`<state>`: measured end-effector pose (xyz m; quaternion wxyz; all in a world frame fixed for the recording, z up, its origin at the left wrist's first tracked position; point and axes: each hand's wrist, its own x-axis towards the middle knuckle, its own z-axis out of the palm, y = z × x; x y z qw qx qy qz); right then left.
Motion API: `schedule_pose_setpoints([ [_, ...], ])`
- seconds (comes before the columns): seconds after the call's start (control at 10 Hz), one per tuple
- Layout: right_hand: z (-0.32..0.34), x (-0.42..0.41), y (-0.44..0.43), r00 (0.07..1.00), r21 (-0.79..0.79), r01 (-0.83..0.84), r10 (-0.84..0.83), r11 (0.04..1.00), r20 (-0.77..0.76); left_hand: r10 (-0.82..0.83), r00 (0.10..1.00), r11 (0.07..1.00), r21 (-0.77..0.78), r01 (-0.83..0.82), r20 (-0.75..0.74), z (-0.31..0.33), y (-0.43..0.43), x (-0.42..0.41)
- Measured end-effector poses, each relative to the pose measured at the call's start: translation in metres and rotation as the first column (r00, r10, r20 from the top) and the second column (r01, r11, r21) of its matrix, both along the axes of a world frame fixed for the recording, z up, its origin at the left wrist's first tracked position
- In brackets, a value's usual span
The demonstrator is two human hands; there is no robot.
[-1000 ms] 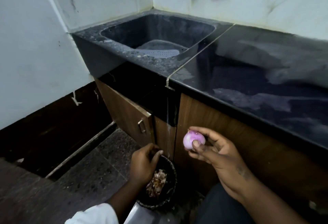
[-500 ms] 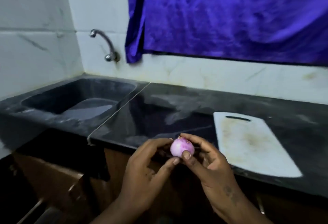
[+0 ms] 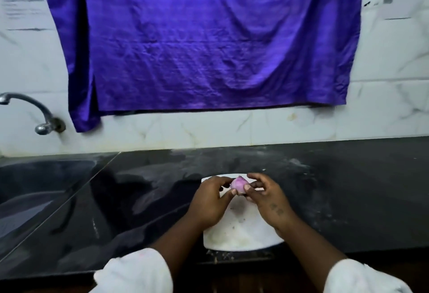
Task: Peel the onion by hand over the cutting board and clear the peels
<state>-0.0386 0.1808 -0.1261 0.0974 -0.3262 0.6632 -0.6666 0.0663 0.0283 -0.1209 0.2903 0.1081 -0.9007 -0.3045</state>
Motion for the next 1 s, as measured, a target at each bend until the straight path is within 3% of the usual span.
schedule_pose_setpoints([
  [0.2, -0.012, -0.031, -0.007, 0.980, 0.291, 0.078, -0.020, 0.953, -0.199, 0.122, 0.954, 0.961, -0.274, -0.045, 0.274, -0.019, -0.022, -0.028],
  [0.4, -0.011, -0.038, -0.003, 0.962, 0.369, 0.082, 0.024, 0.926, -0.273, 0.125, 0.957, 0.951, -0.306, -0.041, 0.261, -0.018, -0.026, -0.027],
  [1.0, -0.020, -0.032, -0.005, 0.978, 0.340, 0.078, -0.006, 0.937, -0.210, 0.156, 0.966, 0.976, -0.180, -0.119, 0.206, -0.014, -0.016, -0.015],
])
